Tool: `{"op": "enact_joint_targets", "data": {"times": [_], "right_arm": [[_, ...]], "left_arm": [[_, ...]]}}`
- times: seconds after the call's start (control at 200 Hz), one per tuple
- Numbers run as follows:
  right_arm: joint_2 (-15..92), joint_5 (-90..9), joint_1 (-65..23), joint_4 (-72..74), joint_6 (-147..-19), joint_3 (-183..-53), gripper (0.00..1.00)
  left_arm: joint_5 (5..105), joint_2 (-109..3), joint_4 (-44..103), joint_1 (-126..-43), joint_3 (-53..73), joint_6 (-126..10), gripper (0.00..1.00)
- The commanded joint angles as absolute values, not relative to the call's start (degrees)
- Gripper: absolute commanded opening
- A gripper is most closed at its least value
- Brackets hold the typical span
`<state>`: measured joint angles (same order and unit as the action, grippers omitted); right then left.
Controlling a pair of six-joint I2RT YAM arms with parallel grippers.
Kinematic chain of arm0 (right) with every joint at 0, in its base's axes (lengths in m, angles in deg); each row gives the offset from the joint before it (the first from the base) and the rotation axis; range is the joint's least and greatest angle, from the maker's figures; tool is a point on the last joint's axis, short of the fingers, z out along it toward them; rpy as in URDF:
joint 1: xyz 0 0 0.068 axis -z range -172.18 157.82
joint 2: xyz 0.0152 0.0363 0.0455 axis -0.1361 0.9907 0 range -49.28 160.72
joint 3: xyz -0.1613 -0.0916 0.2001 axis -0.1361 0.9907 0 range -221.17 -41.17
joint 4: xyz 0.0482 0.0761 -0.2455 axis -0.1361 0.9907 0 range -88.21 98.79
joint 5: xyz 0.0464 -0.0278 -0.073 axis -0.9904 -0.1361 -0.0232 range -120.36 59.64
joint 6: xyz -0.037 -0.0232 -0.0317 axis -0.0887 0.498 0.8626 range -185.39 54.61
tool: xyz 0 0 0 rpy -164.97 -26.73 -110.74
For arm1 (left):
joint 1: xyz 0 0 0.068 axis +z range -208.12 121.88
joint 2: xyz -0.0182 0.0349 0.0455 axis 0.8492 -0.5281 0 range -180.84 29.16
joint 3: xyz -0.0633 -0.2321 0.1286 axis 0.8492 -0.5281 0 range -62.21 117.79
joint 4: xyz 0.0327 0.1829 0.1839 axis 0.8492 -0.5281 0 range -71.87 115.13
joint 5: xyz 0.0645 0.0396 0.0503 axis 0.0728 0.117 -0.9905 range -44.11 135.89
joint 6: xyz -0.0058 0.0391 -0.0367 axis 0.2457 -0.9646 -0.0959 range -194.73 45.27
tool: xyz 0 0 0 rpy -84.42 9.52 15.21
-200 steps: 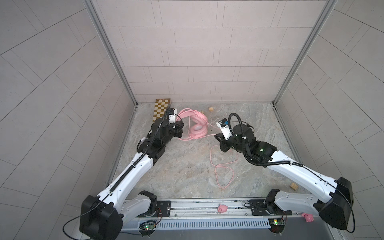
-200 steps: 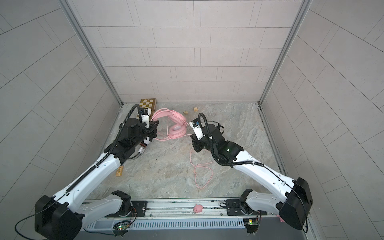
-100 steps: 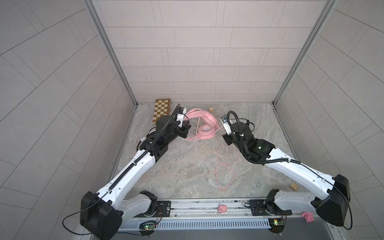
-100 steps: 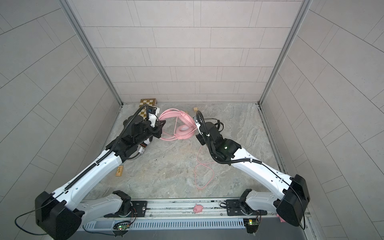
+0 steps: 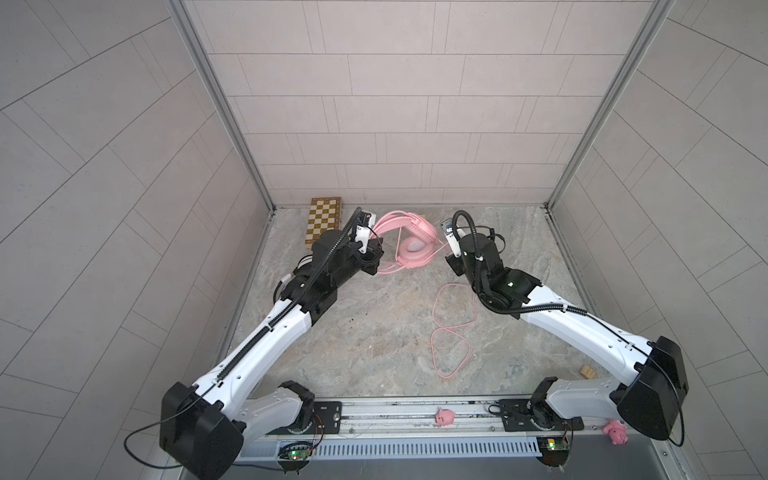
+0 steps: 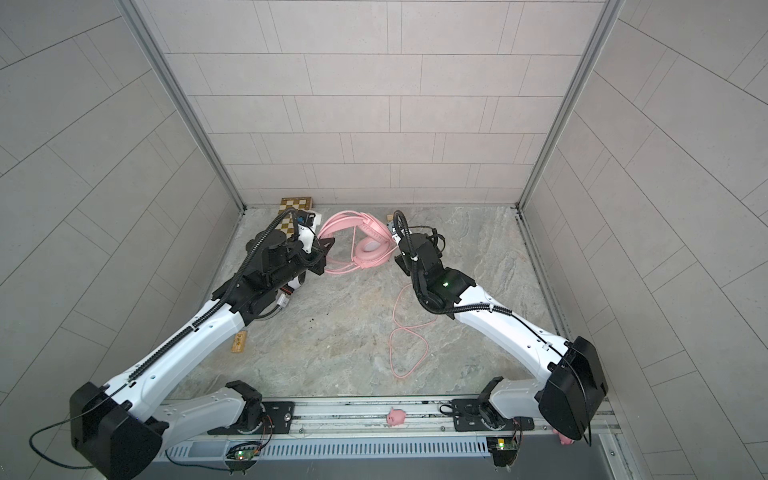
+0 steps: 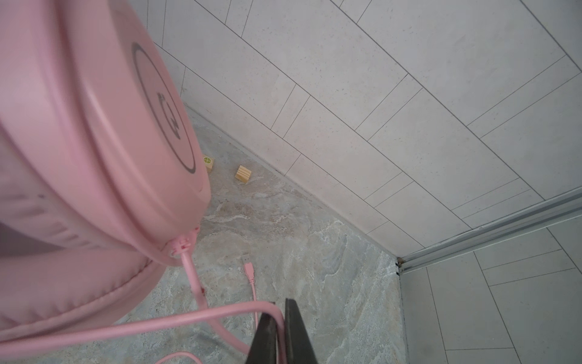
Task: Wrap the headphones
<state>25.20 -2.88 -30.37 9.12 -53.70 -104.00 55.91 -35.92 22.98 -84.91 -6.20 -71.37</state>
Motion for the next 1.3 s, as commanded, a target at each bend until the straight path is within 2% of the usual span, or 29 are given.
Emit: {"op": "enact_joint_targets", "data": {"times": [0.0,0.245,0.435,0.62,0.801,0.976,1.186,1.296], "right_arm": [[22.1,6.9,-27.5,3.5,-53.2,-106.2,0.08],[19.2,12.6,-27.1,-1.7,-51.1,-101.5,0.09],[17.0,11.9,-26.3,-2.4,-53.2,-100.3,0.12],[15.8,9.4,-25.8,-1.3,-54.3,-101.2,0.09],[12.8,1.5,-26.8,0.1,-55.3,-102.9,0.02],[12.9,-3.7,-27.2,3.8,-59.5,-105.3,0.02],[14.7,-12.5,-25.3,9.3,-71.0,-96.8,0.11],[15.4,-15.6,-20.8,12.6,-77.1,-92.9,0.18]], "left_arm": [[54.9,-34.8,16.5,-84.5,-5.7,-76.0,0.00],[50.7,-34.4,15.4,-84.4,-5.7,-76.5,0.00],[49.7,-33.8,15.7,-84.4,-6.0,-76.7,0.00],[49.9,-33.8,15.6,-84.4,-6.0,-76.4,0.00],[51.4,-34.5,15.4,-84.4,-5.7,-76.2,0.00],[50.9,-34.6,15.0,-84.4,-5.5,-76.3,0.00],[50.3,-32.2,17.2,-84.3,-6.7,-76.4,0.00],[50.7,-30.6,18.8,-84.1,-7.6,-75.8,0.00]]}}
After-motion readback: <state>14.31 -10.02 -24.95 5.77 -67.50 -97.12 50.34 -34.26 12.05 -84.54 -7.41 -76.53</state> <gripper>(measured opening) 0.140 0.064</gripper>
